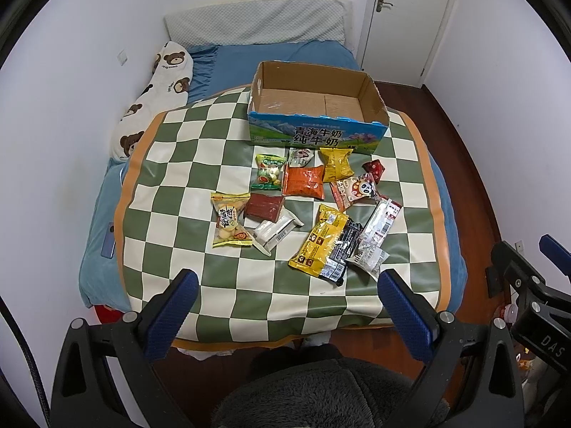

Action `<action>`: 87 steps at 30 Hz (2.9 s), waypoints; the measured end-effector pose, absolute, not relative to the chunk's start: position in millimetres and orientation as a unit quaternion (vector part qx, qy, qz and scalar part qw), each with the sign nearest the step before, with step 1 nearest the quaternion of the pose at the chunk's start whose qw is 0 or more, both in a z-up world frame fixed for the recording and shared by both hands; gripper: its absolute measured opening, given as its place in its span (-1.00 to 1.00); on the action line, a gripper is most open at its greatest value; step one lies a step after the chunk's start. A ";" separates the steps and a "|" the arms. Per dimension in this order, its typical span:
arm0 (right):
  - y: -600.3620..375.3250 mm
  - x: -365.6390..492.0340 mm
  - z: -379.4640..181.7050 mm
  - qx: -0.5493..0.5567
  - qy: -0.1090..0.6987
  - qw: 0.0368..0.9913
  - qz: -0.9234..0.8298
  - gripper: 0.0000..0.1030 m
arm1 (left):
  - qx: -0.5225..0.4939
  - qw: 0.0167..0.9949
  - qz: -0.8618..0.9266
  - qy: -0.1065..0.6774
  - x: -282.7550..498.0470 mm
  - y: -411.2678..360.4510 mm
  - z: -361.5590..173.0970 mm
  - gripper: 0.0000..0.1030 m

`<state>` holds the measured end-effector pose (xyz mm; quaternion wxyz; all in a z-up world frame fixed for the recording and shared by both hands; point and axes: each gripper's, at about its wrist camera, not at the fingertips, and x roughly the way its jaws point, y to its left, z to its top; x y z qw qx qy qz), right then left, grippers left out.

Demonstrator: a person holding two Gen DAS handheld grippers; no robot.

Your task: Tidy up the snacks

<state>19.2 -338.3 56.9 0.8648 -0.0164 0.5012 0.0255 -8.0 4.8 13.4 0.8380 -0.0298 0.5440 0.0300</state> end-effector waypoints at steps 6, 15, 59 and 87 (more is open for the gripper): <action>-338.0 18.7 58.4 -0.017 0.501 0.865 0.027 1.00 | -0.029 0.838 0.029 0.544 -7.8 4.6 12.6 1.00; -338.0 18.3 59.3 -0.016 0.501 0.865 0.028 1.00 | -0.029 0.839 0.031 0.543 -7.9 2.1 16.6 1.00; -408.9 148.3 -314.7 0.228 0.715 0.661 0.020 0.62 | 0.034 0.694 -0.006 0.719 169.3 -68.6 -336.7 0.61; -310.4 156.3 -359.2 0.137 0.777 0.614 0.008 0.23 | 0.026 0.662 -0.075 0.745 201.2 -37.9 -390.3 0.59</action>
